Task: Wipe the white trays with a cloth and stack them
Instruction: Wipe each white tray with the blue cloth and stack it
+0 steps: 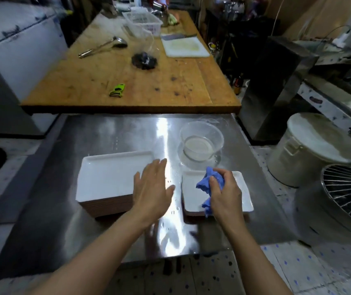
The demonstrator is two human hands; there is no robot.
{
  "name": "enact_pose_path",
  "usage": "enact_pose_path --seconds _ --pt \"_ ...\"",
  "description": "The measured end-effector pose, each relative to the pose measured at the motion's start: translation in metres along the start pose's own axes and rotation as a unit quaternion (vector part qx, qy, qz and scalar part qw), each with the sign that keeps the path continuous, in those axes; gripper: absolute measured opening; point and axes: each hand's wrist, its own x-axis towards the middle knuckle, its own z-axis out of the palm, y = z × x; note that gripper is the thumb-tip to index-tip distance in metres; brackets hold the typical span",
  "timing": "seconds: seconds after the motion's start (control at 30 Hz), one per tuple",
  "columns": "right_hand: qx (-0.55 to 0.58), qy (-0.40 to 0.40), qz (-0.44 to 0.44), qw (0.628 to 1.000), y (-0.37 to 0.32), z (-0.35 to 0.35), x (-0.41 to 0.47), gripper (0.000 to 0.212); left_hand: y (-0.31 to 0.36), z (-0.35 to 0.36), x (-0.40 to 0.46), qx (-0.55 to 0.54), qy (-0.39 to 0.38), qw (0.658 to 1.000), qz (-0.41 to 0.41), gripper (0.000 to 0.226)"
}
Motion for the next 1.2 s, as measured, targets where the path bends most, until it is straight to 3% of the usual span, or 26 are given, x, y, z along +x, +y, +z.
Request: enact_pose_path --seconds 0.17,0.3,0.4,0.53,0.63,0.67,0.73,0.83,0.97,1.03,1.1,1.2 --pt "-0.012 -0.058 -0.039 0.997 -0.024 0.048 -0.007 0.008 -0.075 -0.039 -0.009 -0.009 0.078 0.986 -0.146 0.071" --pt "0.008 -0.110 -0.052 0.993 -0.042 0.089 -0.008 0.011 -0.125 -0.055 -0.011 -0.022 0.073 0.968 -0.237 0.067" --pt "-0.040 -0.126 -0.108 0.985 -0.050 0.115 -0.008 0.010 -0.148 -0.059 -0.010 -0.027 0.058 0.960 -0.274 0.052" --pt "-0.233 -0.189 -0.136 0.944 -0.045 0.137 -0.005 0.029 -0.164 -0.059 -0.010 -0.043 0.032 0.962 -0.269 0.035" --pt "-0.391 -0.155 -0.204 0.884 -0.040 0.144 -0.010 0.030 -0.169 -0.059 -0.009 -0.074 0.030 0.962 -0.261 0.033" --pt "-0.389 -0.141 -0.216 0.885 -0.038 0.146 -0.013 0.023 -0.170 -0.059 -0.009 -0.080 0.032 0.962 -0.257 0.033" --pt "-0.318 -0.139 -0.157 0.925 -0.040 0.150 -0.016 0.010 -0.170 -0.059 -0.009 -0.091 0.034 0.964 -0.249 0.033" --pt "-0.277 -0.107 -0.068 0.953 -0.040 0.162 -0.005 0.015 -0.172 -0.058 -0.007 -0.104 0.032 0.966 -0.233 0.034" --pt "-0.325 -0.142 -0.065 0.933 -0.047 0.179 0.019 0.015 -0.177 -0.057 -0.002 -0.110 0.042 0.968 -0.222 0.041" --pt "-0.388 -0.163 -0.094 0.902 -0.044 0.185 0.029 0.034 -0.179 -0.056 -0.001 -0.113 0.044 0.969 -0.215 0.038" --pt "-0.391 -0.173 -0.115 0.897 -0.042 0.191 0.032 0.043 -0.179 -0.055 -0.001 -0.115 0.046 0.969 -0.215 0.035" --pt "-0.350 -0.193 -0.160 0.902 -0.043 0.206 0.026 0.036 -0.180 -0.054 -0.001 -0.115 0.053 0.967 -0.219 0.037"
